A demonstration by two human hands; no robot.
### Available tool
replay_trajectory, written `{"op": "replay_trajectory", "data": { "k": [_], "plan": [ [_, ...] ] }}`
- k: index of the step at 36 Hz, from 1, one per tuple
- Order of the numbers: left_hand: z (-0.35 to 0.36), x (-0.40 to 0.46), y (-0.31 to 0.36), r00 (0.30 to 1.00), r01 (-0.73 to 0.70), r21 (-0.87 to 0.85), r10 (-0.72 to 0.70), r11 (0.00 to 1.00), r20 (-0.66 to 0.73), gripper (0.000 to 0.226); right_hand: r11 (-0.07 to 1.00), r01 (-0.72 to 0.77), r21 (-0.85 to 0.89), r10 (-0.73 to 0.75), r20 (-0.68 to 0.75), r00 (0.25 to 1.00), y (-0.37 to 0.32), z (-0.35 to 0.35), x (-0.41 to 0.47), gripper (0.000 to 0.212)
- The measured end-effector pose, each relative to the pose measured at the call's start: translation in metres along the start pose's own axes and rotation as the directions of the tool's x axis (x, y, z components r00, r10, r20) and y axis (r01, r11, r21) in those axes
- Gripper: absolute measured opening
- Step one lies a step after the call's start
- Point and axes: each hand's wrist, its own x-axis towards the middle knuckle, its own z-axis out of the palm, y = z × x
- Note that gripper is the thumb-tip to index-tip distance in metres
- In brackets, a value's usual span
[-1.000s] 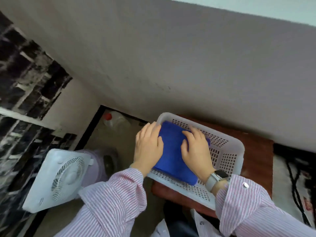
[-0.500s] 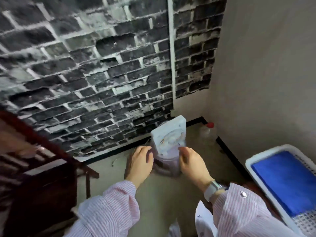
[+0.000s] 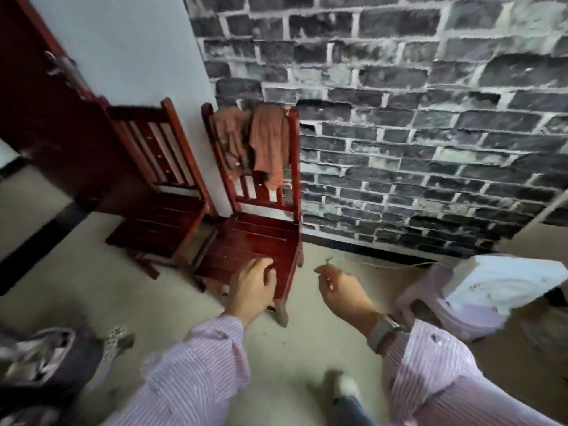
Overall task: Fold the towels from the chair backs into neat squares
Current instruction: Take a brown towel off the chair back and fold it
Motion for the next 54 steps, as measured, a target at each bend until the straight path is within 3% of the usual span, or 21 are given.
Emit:
{"op": "replay_trajectory", "data": {
  "k": [7,13,22,29,32,36,39,41,44,48,51,54],
  "plan": [
    [-0.033,0.058,-0.049,0.998,0.067,-0.003,-0.067,0.998,0.009,0.033,0.998,0.062,-0.013,-0.061,0.063,0.996,-0.043,0.033,0.081,0.030],
    [-0.070,0.165,-0.068,0.997,0.022,0.001,-0.022,1.000,-0.067,0.031,0.997,0.080,-0.017,-0.080,0.021,0.997,-0.077,0.034,0.185,0.031],
    [-0.119,0.329,-0.081,0.994,-0.090,0.039,0.093,0.995,-0.062,0.028,0.999,0.036,0.020,-0.031,-0.225,0.974,-0.127,0.003,0.370,0.034],
    [-0.129,0.427,-0.090,0.978,-0.198,0.077,0.202,0.977,-0.046,0.031,0.987,-0.037,-0.153,-0.017,-0.338,0.941,-0.152,-0.015,0.473,0.034],
    [-0.126,0.461,-0.095,0.966,-0.254,0.095,0.258,0.962,-0.032,0.032,0.980,-0.097,-0.175,0.013,-0.430,0.903,-0.160,-0.016,0.502,0.038],
    [-0.118,0.496,-0.100,0.940,-0.340,0.114,0.342,0.933,0.006,0.035,0.913,-0.317,-0.257,0.178,-0.448,0.876,-0.170,-0.012,0.527,0.056],
    [-0.113,0.513,-0.102,0.915,-0.403,0.090,0.398,0.911,0.064,0.037,0.863,-0.406,-0.300,0.233,-0.478,0.847,-0.175,-0.006,0.536,0.042],
    [-0.113,0.523,-0.103,0.900,-0.432,0.035,0.427,0.901,0.089,0.037,0.871,-0.439,-0.222,0.281,-0.508,0.814,-0.175,-0.006,0.539,0.035],
    [-0.117,0.534,-0.100,0.854,-0.508,-0.052,0.511,0.860,0.096,0.037,0.937,-0.348,0.025,0.294,-0.592,0.750,-0.179,-0.019,0.533,0.027],
    [-0.129,0.546,-0.082,0.786,-0.597,-0.201,0.616,0.777,0.047,0.036,0.966,-0.160,0.203,0.258,-0.701,0.665,-0.196,-0.052,0.503,0.016],
    [-0.141,0.551,-0.055,0.728,-0.656,-0.325,0.685,0.681,-0.031,0.038,0.959,-0.008,0.283,0.223,-0.735,0.641,-0.215,-0.082,0.475,0.006],
    [-0.155,0.545,-0.021,0.685,-0.675,-0.442,0.724,0.592,-0.077,0.046,0.946,0.134,0.295,0.174,-0.812,0.556,-0.234,-0.110,0.446,0.011]
  ]
}}
